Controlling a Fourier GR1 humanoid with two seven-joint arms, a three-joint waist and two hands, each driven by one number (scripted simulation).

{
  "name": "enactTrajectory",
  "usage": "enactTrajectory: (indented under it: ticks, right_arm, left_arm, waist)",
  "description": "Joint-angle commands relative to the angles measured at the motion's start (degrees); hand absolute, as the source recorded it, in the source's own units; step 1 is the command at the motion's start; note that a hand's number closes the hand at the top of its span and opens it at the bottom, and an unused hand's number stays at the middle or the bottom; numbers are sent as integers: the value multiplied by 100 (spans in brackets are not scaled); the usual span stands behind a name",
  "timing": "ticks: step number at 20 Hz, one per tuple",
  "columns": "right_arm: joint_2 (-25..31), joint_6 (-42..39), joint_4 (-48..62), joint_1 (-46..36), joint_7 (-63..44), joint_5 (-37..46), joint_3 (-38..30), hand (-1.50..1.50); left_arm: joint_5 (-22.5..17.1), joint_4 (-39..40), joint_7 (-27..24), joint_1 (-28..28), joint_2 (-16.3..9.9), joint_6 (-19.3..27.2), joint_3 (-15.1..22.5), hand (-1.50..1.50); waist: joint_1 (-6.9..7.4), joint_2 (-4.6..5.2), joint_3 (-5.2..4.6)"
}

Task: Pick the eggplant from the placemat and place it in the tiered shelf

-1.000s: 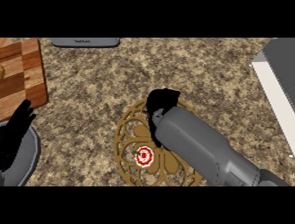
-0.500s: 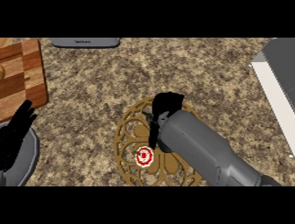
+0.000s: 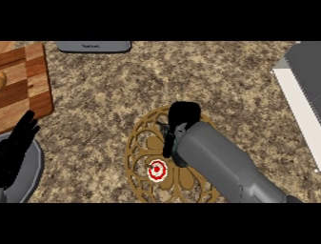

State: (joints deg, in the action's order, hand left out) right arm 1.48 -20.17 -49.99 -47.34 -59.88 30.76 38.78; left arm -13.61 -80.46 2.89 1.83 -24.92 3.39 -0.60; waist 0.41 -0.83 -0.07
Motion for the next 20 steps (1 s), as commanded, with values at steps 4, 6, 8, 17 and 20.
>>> enactTrajectory:
  ticks: [4, 6, 8, 17, 20]
  right_arm:
    - [-105, -295, -180, 287, -527, 523, 148, 150]
    - [-140, -133, 255, -10, -277, 738, 120, 150]
    - [7, -37, -441, 370, -335, 975, 144, 150]
    - [1818, 2555, 561, -570, -1659, 1385, -2364, 150]
    - [1763, 2883, 651, -807, -2025, 1788, -2478, 150]
  left_arm:
    - [48, -471, 115, 392, 96, 9, -55, 0]
    - [33, -50, -22, 58, 53, -224, -106, 0]
    - [138, -589, 317, 370, 53, 0, -108, 0]
    - [37, -199, 118, 134, 71, -44, -184, 0]
    - [70, -165, 127, 0, 65, -96, -141, 0]
  waist:
    - [-7, 60, 7]
    - [13, 88, 5]
    - [-15, 63, 9]
    - [-117, 111, 13]
    - [-51, 97, 3]
